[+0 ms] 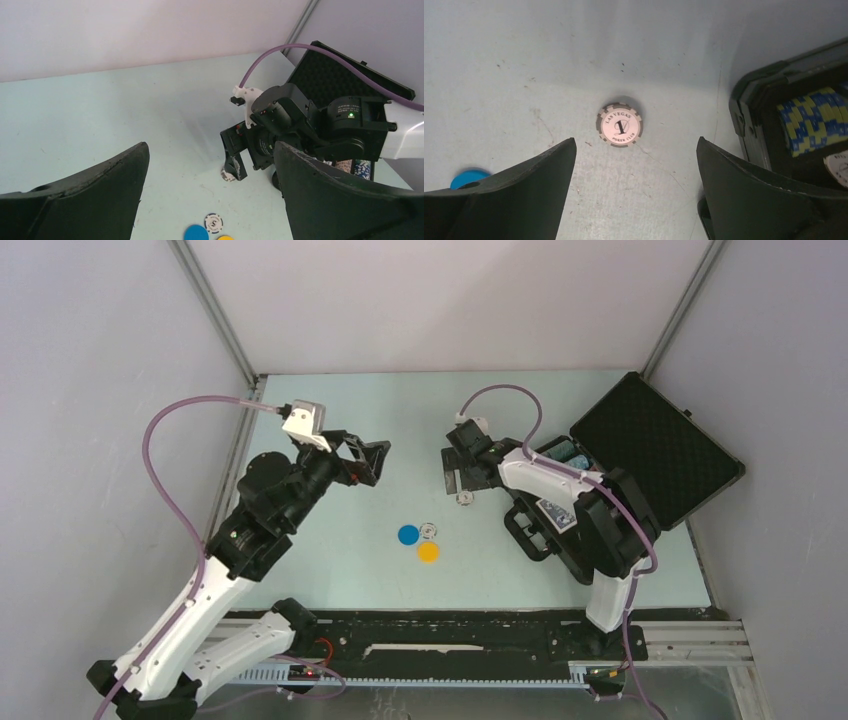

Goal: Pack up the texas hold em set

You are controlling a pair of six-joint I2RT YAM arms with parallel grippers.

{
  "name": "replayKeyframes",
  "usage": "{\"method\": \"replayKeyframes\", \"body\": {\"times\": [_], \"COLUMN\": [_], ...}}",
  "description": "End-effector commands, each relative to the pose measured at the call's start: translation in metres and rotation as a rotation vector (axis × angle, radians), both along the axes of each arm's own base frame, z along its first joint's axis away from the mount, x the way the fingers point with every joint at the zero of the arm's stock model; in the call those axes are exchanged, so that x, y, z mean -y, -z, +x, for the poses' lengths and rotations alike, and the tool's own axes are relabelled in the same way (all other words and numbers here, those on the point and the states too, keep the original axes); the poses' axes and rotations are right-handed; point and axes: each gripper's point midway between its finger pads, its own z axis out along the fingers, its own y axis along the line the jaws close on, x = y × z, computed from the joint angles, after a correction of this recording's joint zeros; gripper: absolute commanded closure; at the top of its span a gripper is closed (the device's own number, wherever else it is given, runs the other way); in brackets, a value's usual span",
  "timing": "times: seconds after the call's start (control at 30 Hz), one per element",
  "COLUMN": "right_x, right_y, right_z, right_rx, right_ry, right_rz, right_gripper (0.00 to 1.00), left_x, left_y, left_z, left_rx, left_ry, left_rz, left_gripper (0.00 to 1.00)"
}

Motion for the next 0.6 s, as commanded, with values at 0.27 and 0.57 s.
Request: {"method": "replayKeyframes", "body": {"times": [0.27, 0.57], "right_x": [-0.02, -0.007], "right_y": [-0.021, -0.026], "right_z": [-0.028, -0.028], "right_rx": [-0.063, -0.156], "right_ry": [0.198, 0.565], "right_rz": [0.159, 0.318], "right_gripper": [0.0, 0.03], "left_x": [0.004, 0.008], "left_y": [0.005, 0.015], "left_z": [0.003, 0.009], "left_rx": [-0.012, -0.057], "left_ry": [0.003, -0.002], "left_rz": [-0.008, 0.029], "left_gripper": [0.0, 0.0]}}
